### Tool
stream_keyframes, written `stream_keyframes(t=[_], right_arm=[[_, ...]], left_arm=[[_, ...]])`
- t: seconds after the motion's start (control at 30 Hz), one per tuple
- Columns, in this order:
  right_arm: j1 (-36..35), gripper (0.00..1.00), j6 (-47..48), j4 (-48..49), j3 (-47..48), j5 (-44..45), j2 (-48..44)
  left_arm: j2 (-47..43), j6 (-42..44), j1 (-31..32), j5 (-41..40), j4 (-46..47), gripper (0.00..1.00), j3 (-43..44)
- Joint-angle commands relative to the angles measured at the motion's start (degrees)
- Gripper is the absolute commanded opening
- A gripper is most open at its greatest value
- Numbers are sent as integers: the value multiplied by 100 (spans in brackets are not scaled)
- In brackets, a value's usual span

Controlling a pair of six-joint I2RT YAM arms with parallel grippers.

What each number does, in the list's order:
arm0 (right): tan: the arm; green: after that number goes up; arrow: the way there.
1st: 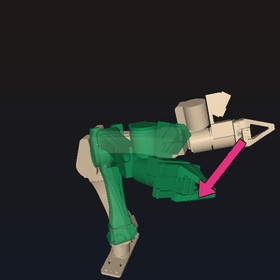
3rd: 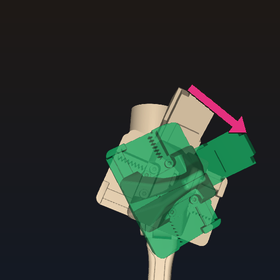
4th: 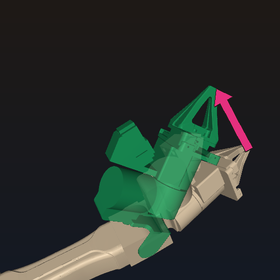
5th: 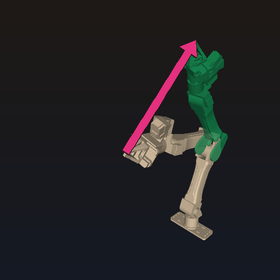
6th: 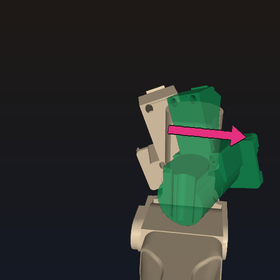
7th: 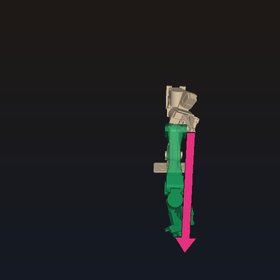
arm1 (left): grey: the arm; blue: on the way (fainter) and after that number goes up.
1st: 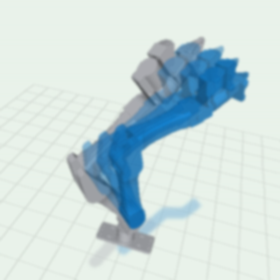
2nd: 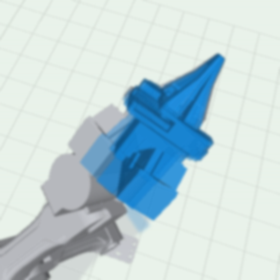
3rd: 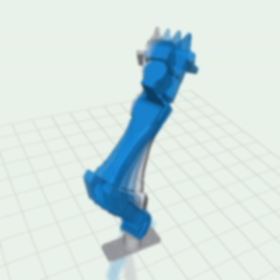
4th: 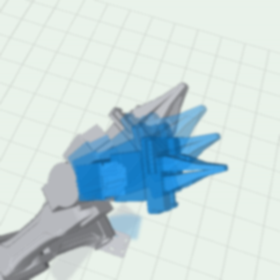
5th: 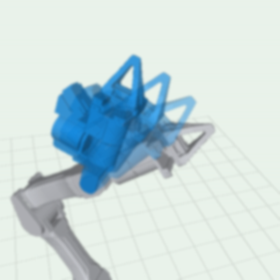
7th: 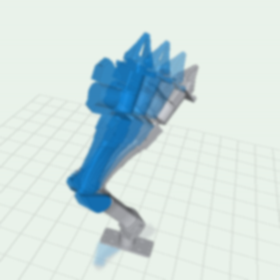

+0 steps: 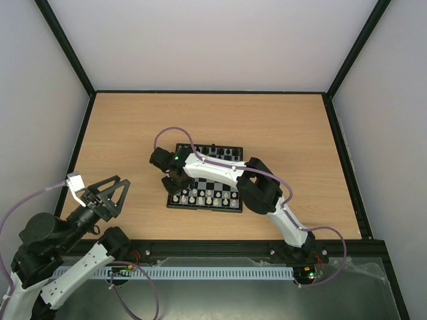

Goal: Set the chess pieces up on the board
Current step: Place the chess piece on the chessboard.

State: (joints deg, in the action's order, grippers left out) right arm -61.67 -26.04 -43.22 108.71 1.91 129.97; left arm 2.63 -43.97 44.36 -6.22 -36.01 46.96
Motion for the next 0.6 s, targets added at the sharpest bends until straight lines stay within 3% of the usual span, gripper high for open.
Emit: stream_keyframes(t=[0.0,0.57], right_arm=[[38,2,64,-380,86,-22,98],[38,12,116,-186,-21,-311,-85]], left_arm=[[-18,37,20,10,-28,99,3],[0,46,20,9,-10,99,-29]])
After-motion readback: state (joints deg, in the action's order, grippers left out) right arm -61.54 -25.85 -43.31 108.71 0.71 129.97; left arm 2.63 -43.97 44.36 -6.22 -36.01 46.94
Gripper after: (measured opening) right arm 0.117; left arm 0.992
